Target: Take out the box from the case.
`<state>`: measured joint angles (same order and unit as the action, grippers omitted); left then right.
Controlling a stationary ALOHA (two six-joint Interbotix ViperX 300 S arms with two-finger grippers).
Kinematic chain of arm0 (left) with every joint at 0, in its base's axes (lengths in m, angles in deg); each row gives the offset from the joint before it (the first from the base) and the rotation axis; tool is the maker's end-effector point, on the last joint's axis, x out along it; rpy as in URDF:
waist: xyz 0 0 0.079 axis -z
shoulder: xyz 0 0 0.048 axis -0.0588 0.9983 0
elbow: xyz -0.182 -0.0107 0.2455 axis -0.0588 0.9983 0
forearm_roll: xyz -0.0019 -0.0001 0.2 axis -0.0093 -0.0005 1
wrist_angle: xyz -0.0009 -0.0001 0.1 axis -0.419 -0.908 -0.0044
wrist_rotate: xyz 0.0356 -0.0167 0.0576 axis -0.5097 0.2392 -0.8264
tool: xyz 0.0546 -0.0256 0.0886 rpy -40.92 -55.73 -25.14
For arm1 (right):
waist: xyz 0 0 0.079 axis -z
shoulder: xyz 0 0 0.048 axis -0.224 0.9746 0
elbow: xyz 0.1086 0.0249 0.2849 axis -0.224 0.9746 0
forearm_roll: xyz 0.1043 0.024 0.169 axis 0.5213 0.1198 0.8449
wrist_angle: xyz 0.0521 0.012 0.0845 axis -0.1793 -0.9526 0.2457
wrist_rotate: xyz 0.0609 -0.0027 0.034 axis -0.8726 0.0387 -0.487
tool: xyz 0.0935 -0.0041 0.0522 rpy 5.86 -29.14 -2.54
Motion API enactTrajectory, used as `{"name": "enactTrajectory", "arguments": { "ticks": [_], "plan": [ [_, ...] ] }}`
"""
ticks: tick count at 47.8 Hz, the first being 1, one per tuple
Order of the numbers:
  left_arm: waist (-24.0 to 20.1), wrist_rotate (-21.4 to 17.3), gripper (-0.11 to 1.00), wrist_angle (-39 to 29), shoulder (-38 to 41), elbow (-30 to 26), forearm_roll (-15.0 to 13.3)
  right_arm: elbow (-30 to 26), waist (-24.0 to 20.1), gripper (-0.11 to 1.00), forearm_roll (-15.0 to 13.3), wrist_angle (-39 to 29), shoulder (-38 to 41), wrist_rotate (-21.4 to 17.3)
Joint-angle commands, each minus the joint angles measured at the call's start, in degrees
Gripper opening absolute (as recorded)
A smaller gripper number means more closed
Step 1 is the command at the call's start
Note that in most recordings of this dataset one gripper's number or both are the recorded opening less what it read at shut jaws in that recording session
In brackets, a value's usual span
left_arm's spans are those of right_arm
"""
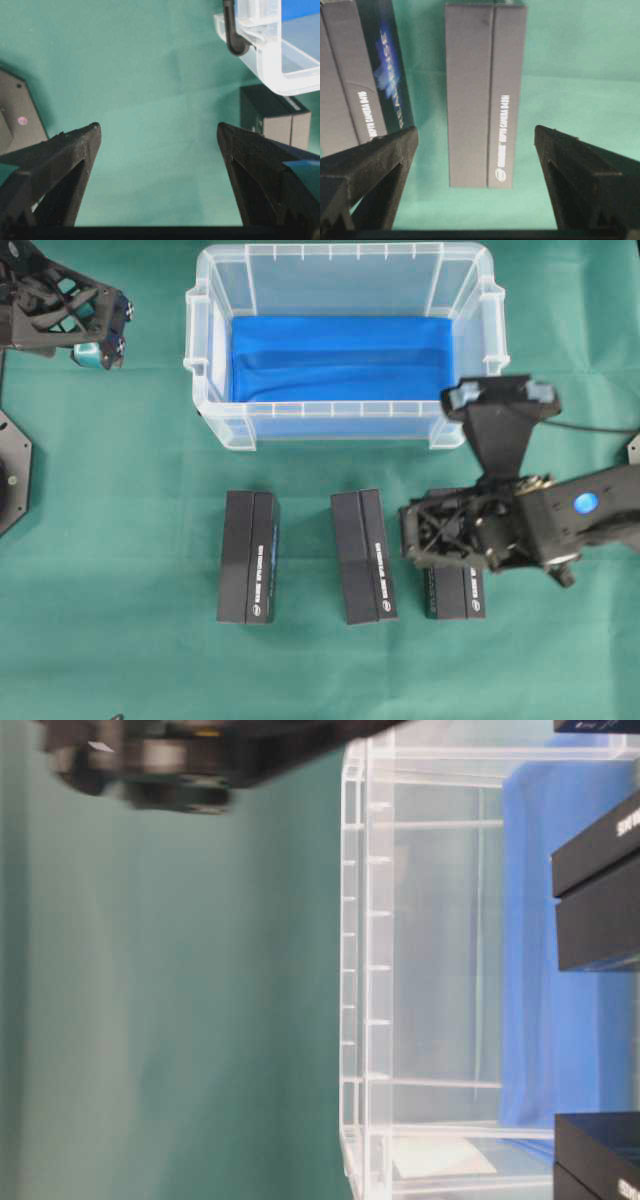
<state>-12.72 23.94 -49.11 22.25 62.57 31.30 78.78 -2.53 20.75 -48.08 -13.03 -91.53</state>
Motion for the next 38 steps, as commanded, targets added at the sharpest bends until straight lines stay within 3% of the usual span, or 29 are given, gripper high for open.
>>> {"name": "enactTrajectory", "arguments": {
  "ticks": [1,15,30,38],
  "plan": [
    [0.00,0.00,0.99,0.18,-0.70,-0.70,0.09,-3.60,-0.09,0.91,-0.88,-3.78,-2.11,0.18],
    [0.00,0.00,0.99,0.18,-0.62,-0.79,0.09,-8.96,0.00,0.91,-1.93,-7.91,-2.20,1.32],
    [0.00,0.00,0.99,0.18,-0.70,-0.70,0.09,-8.17,-0.44,0.91,-1.23,-8.09,-2.81,1.49],
    [0.00,0.26,0.99,-0.09,-0.79,-0.62,0.09,-4.31,-1.49,0.91,-0.09,-8.09,-6.06,0.44]
  ]
}}
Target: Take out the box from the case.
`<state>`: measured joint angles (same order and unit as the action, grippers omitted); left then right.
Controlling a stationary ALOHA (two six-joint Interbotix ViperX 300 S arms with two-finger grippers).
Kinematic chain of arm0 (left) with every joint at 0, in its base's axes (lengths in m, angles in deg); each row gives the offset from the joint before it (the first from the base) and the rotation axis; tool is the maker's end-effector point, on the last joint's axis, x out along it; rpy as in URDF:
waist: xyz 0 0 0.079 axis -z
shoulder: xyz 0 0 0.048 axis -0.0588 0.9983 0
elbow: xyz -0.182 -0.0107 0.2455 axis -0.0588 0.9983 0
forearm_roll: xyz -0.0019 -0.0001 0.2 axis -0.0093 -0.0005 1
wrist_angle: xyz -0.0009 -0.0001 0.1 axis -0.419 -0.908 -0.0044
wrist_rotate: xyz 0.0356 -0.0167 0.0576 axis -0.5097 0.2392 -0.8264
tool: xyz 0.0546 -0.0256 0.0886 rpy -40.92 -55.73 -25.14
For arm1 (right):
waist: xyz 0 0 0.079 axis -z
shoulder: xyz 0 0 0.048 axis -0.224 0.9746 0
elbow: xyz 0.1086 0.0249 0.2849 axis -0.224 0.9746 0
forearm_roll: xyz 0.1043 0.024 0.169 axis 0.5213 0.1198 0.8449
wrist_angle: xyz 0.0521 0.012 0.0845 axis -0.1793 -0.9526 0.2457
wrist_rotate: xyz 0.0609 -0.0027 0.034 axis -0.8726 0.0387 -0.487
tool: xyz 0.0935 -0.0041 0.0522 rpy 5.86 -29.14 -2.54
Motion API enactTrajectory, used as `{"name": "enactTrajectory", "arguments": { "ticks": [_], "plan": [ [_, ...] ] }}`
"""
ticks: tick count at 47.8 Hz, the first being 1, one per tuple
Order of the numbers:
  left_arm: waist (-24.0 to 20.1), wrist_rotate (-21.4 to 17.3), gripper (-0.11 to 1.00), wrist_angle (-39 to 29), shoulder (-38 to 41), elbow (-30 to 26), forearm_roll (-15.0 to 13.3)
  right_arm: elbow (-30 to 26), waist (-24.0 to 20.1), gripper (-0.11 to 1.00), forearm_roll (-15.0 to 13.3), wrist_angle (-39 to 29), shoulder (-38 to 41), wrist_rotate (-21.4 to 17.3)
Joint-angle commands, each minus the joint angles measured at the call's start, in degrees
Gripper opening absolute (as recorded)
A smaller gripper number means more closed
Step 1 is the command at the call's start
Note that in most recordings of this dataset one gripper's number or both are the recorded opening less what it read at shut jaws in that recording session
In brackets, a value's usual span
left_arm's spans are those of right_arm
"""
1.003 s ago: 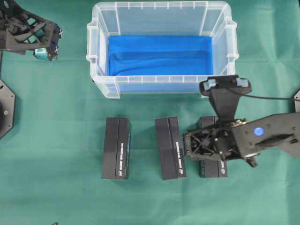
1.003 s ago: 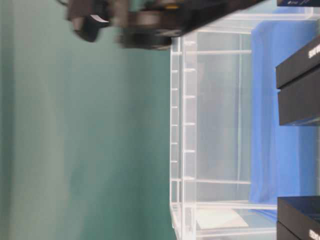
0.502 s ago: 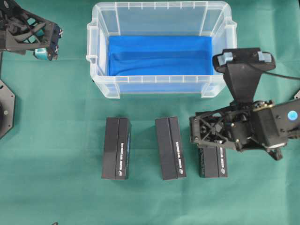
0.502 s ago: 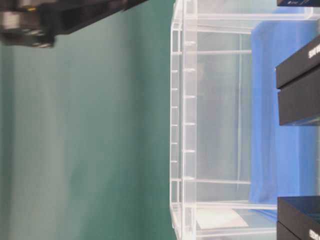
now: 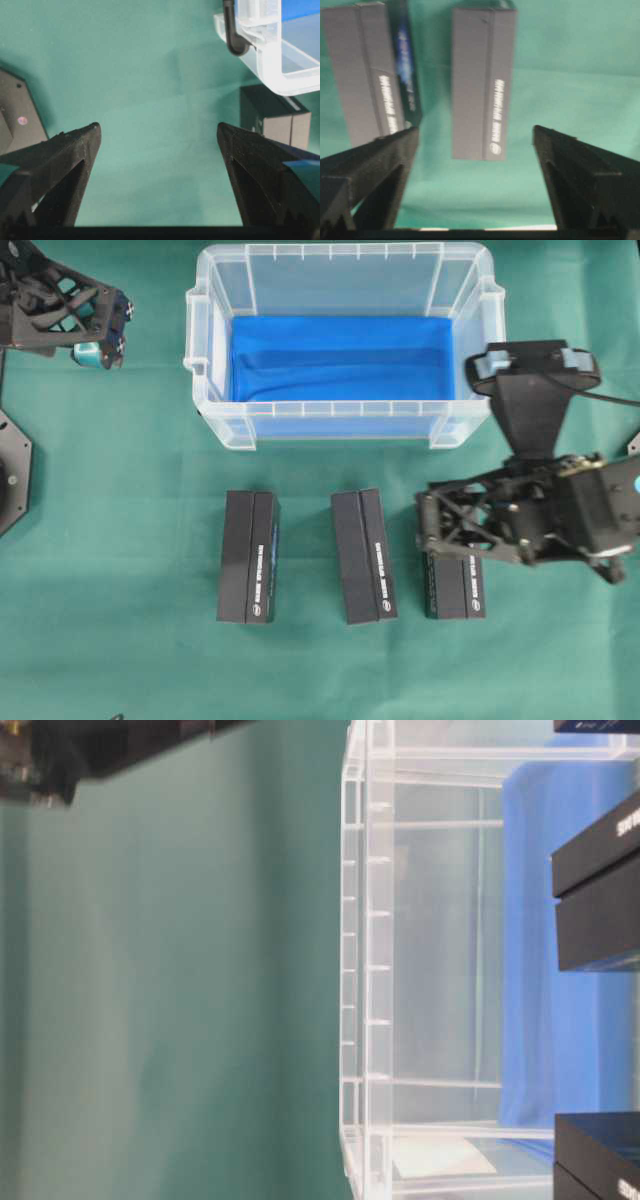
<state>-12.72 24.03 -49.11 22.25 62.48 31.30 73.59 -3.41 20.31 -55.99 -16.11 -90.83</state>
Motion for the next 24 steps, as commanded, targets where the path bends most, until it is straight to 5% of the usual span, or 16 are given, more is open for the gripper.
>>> {"name": "enactTrajectory", "arguments": {
  "ticks": [1,24],
  "plan": [
    [0.00,0.18,0.99,-0.09,-0.88,-0.53,0.00,1.41,-0.79,0.91,0.44,-0.18,-3.60,-0.44],
    [0.00,1.05,0.99,-1.67,-0.88,-0.44,0.09,13.27,-5.10,0.91,0.62,-3.25,-17.40,-5.80]
  ]
}}
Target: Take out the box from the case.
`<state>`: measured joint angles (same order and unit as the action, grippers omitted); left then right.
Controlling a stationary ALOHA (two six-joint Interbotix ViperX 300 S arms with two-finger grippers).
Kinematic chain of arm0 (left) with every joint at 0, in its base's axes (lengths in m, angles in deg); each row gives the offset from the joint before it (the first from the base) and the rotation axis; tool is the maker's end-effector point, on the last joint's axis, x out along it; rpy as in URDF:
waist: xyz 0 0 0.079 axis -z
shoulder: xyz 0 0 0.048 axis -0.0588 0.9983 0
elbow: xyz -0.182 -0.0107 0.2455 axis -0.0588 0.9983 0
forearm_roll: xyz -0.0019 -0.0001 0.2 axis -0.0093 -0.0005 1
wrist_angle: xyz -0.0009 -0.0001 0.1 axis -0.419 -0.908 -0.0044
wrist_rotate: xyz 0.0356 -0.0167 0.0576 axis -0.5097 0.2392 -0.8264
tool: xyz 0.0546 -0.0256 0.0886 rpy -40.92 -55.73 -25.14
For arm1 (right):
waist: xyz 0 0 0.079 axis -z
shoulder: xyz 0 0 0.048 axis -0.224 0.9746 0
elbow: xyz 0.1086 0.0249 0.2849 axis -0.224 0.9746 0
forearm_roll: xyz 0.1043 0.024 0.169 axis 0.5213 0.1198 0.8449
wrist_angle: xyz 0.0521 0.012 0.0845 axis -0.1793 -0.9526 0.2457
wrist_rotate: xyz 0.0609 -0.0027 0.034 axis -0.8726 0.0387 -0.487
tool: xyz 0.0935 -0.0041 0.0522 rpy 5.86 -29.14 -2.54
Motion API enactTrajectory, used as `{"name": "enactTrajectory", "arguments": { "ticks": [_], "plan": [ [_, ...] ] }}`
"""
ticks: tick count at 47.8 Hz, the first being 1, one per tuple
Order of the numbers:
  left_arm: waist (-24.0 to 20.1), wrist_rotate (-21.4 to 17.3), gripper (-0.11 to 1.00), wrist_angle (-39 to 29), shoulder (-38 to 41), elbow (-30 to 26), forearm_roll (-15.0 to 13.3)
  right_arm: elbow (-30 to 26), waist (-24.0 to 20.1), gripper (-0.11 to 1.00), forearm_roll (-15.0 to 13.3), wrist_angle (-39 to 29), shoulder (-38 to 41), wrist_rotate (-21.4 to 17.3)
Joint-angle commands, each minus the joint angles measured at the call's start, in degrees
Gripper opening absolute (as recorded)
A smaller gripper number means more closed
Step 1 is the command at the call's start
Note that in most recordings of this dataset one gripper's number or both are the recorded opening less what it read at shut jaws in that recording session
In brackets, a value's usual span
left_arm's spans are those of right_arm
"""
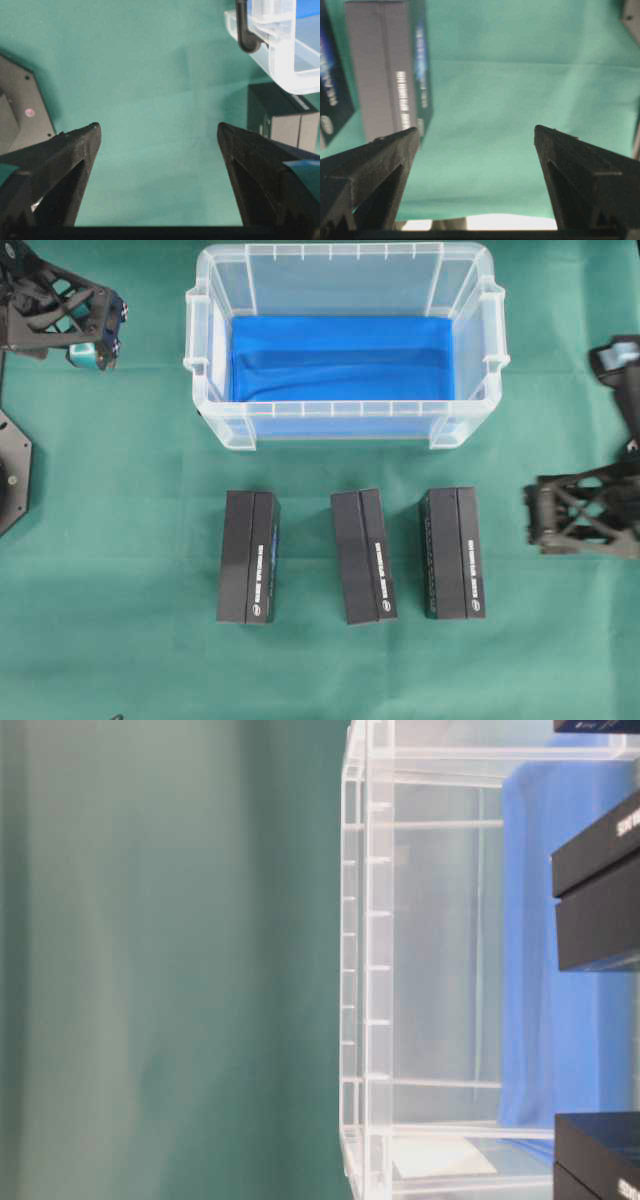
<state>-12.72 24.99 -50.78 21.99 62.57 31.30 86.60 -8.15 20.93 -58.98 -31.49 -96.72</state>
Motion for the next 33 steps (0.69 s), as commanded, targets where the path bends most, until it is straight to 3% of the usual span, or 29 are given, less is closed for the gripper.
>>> {"name": "enactTrajectory", "arguments": {
  "ticks": [1,22,29,33],
  "plan": [
    [0.00,0.00,0.99,0.00,-0.70,-0.53,0.09,0.35,-0.35,0.91,0.00,-0.26,-2.20,0.09],
    [0.00,0.09,0.99,0.35,-0.62,-0.53,0.00,0.70,0.88,0.91,-0.53,0.00,-2.72,2.64],
    [0.00,0.18,0.99,0.35,-0.62,-0.53,0.00,1.14,3.87,0.91,-0.79,0.00,-2.90,5.89],
    [0.00,0.18,0.99,0.44,-0.62,-0.53,0.00,1.67,7.03,0.91,-0.79,0.00,-3.16,9.58]
  ]
}}
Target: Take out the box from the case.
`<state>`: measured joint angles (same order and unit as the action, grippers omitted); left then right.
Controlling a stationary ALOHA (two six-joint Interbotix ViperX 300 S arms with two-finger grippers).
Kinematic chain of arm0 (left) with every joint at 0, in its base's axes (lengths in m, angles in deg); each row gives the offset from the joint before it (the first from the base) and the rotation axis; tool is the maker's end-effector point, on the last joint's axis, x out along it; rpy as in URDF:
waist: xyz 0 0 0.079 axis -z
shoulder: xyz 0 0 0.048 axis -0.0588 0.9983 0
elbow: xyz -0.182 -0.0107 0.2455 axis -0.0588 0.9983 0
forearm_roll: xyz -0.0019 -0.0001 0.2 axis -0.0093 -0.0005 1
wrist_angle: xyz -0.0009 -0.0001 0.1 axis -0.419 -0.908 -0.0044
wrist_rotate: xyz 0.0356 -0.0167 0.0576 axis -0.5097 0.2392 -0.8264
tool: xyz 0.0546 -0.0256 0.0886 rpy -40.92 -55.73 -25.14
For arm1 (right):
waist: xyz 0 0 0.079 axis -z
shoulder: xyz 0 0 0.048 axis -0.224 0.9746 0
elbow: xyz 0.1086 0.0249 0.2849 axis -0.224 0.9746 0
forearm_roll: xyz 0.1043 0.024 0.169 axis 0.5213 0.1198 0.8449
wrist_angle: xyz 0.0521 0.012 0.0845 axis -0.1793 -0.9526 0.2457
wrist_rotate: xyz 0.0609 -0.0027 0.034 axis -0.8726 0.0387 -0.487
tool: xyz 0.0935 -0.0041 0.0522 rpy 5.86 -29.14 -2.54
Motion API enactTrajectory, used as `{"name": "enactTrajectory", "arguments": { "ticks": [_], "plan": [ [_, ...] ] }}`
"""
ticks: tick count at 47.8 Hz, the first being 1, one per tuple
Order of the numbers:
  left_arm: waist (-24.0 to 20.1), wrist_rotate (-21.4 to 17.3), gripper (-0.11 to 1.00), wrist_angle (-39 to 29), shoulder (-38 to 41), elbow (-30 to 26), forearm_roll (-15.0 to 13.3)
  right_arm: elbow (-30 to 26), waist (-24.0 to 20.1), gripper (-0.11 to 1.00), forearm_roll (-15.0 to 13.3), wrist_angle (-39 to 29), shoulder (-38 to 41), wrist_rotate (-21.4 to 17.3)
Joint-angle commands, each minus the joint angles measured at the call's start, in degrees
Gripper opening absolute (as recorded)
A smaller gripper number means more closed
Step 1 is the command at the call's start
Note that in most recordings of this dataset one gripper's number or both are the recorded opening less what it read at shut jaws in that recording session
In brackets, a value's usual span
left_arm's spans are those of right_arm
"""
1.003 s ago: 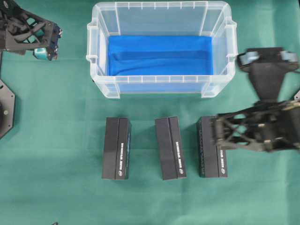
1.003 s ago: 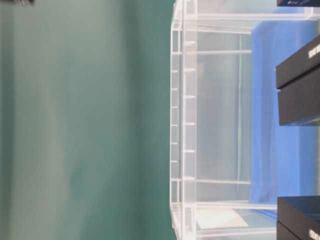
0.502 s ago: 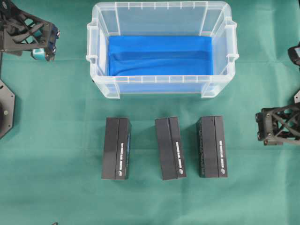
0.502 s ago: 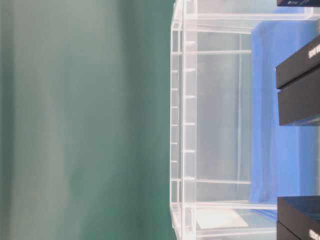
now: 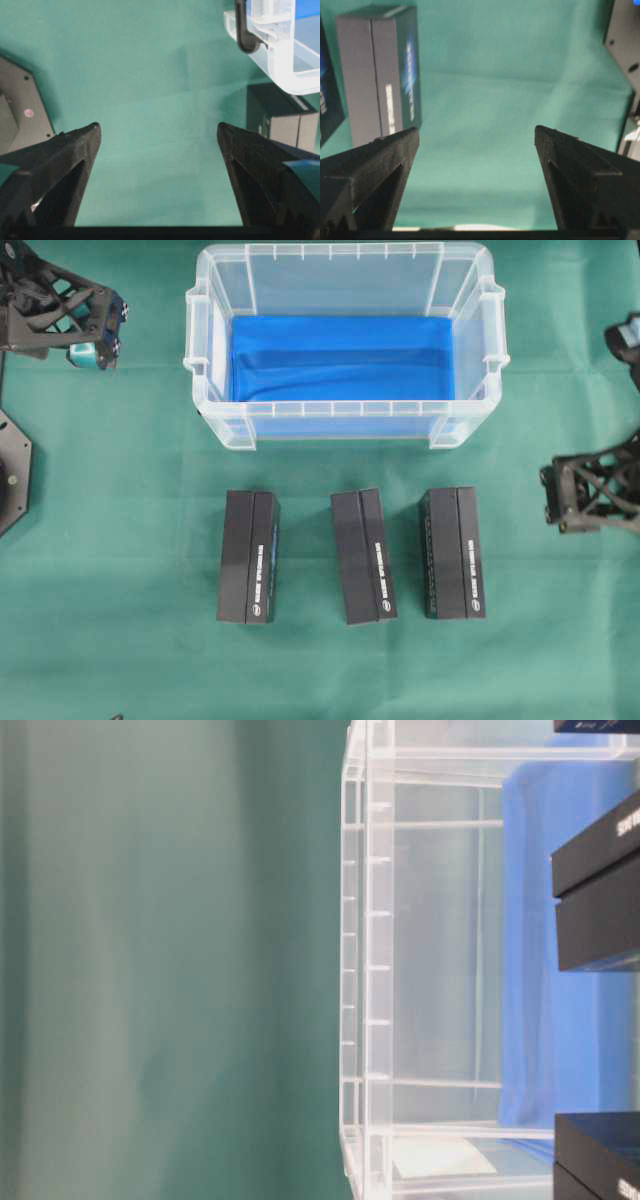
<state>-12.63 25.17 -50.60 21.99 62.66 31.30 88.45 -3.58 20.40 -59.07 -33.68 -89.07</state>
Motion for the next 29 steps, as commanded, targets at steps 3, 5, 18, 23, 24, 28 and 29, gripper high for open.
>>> {"name": "enactTrajectory", "arguments": {
  "ticks": [3,5,18,23,24,28,29],
  "plan": [
    [-0.09,0.00,0.99,0.18,-0.62,-0.62,0.00,0.26,4.92,0.91,-0.26,0.09,-1.23,4.66],
    [-0.09,0.00,0.99,0.18,-0.62,-0.62,0.00,0.53,6.77,0.91,-0.26,0.09,-1.41,6.50],
    [-0.09,0.70,0.99,0.18,-0.70,-0.62,0.00,1.93,18.98,0.91,-0.35,1.14,-2.55,18.46],
    [-0.09,0.97,0.99,0.18,-0.70,-0.62,0.00,2.20,23.47,0.91,-0.35,2.02,-2.64,22.94],
    [-0.09,0.97,0.99,0.18,-0.62,-0.53,0.00,2.29,24.35,0.91,-0.35,2.29,-2.64,23.91],
    [-0.09,0.97,0.99,0.18,-0.70,-0.62,0.09,2.37,28.13,0.91,-0.35,3.34,-2.64,27.60],
    [-0.09,0.97,0.99,0.18,-0.62,-0.62,0.09,2.37,28.92,0.91,-0.35,3.52,-2.64,28.30]
  ]
}}
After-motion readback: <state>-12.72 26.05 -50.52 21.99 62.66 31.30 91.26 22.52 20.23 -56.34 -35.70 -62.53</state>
